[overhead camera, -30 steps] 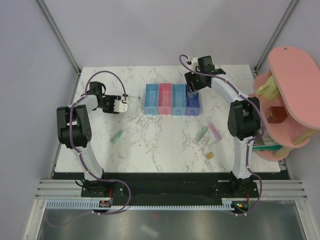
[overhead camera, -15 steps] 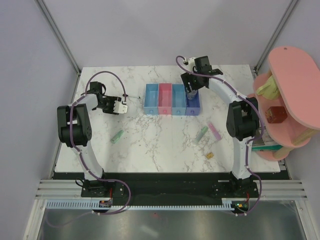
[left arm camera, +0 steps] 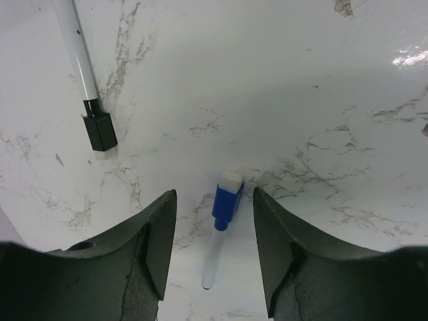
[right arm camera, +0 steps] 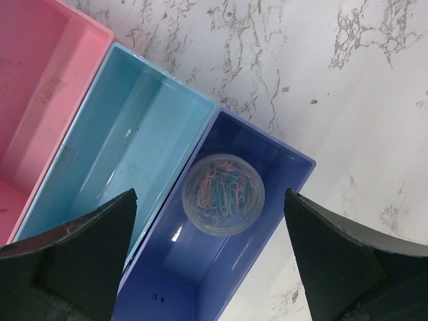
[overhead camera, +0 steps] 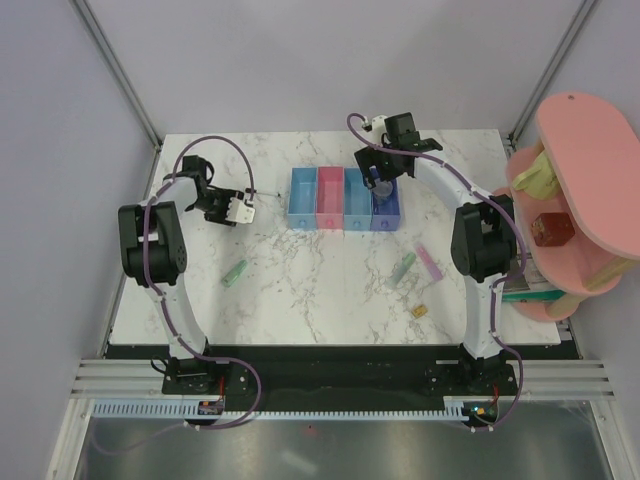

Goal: Sort the stationery into containers
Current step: Pick up the pen from the center of the board.

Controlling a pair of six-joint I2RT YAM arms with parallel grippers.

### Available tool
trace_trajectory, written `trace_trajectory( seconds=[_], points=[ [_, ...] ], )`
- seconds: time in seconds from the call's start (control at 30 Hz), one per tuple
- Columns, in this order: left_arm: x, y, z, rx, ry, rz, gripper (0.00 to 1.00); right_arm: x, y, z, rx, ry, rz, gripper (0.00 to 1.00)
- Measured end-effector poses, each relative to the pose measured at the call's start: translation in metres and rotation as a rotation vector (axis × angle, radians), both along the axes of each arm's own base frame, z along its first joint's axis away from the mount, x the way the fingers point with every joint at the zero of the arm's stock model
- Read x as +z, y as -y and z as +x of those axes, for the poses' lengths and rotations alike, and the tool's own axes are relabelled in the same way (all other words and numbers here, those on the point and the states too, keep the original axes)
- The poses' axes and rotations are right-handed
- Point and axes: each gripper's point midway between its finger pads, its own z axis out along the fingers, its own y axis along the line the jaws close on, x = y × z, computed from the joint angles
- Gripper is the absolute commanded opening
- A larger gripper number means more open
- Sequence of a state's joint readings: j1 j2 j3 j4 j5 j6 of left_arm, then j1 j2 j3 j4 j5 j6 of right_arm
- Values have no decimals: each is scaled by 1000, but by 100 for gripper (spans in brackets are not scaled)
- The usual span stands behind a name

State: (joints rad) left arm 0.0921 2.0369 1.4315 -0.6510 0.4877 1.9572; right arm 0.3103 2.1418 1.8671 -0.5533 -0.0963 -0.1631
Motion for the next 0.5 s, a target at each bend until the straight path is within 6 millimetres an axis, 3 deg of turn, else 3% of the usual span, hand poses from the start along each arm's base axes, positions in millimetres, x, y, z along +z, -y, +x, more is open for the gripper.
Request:
trace_trajectory(
  seconds=[0.5],
  points=[
    [-5,-13,-5,1,-137,118,59,24,-1,-1,1,42,18,98]
  ],
)
